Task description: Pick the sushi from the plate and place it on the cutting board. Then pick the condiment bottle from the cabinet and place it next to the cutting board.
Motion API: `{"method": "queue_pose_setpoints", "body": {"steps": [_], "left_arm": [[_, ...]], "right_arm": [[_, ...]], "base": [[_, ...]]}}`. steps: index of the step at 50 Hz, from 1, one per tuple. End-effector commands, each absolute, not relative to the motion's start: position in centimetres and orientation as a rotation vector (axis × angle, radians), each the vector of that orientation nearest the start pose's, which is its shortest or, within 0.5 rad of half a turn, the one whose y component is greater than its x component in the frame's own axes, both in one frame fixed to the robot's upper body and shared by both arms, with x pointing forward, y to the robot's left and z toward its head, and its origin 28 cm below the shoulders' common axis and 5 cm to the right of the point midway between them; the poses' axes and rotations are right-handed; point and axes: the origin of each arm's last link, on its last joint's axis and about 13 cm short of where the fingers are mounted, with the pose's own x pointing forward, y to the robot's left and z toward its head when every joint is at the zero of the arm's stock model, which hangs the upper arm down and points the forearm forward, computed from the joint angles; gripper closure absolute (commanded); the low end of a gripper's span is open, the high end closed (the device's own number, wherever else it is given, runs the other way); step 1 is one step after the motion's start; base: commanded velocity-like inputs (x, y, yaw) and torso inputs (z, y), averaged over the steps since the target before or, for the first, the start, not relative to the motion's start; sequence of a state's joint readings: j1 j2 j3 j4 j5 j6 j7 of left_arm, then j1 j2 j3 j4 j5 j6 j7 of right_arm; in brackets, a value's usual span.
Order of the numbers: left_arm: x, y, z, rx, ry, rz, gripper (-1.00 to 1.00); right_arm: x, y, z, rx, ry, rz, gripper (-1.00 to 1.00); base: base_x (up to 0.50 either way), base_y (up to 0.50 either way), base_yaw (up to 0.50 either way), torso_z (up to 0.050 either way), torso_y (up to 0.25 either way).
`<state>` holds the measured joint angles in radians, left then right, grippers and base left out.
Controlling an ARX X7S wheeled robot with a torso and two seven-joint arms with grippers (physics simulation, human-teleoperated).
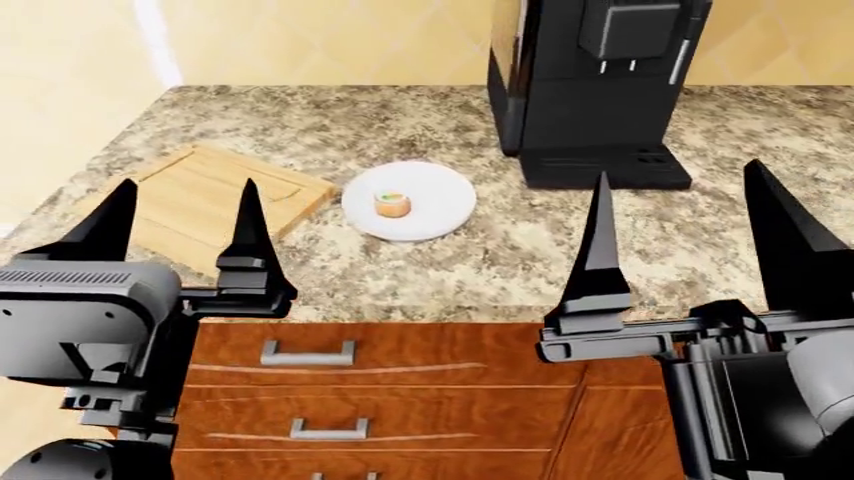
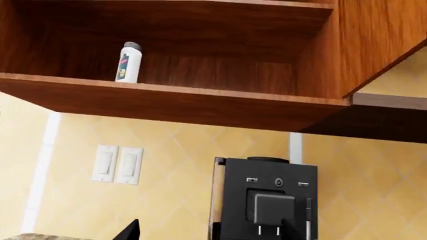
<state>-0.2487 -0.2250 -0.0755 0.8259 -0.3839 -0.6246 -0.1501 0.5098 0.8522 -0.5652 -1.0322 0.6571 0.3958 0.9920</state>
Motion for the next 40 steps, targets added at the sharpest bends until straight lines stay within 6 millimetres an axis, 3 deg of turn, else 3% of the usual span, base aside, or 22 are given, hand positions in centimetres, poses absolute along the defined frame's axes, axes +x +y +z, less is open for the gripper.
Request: {"method": "queue_pose_setpoints", "body": {"steps": [1,12,33,37,40], "left_arm": [[20.4,22.8,19.1,-0.034,-0.442,-0.05,-1.0],[20.4,22.8,19.0,-0.018,-0.442,-0.046,-1.0],[20.5,22.7,18.9,-0.01,-0.436,-0.043,-1.0],[20.5,22.7,18.9,-0.011,-0.433,-0.045,-1.0],[20.5,22.8,18.9,-0.013,-0.432,-0.045,-1.0]], "right_arm": [[15.7,-9.5,21.6,-0.121,-0.553,0.028,-1.0],[15.7,-9.4,21.6,-0.134,-0.549,0.029,-1.0],[15.8,-9.2,21.6,-0.17,-0.548,0.042,-1.0],[15.4,-9.5,22.2,-0.133,-0.506,0.086,-1.0],[15.3,-9.9,24.4,-0.153,-0.411,0.082,-1.0]], "base": [[0.19,0.5,0.0,0.0,0.0],[0.19,0.5,0.0,0.0,0.0],[0.47,0.27,0.0,0.0,0.001],[0.12,0.08,0.0,0.0,0.0],[0.0,0.0,0.0,0.0,0.0]]}}
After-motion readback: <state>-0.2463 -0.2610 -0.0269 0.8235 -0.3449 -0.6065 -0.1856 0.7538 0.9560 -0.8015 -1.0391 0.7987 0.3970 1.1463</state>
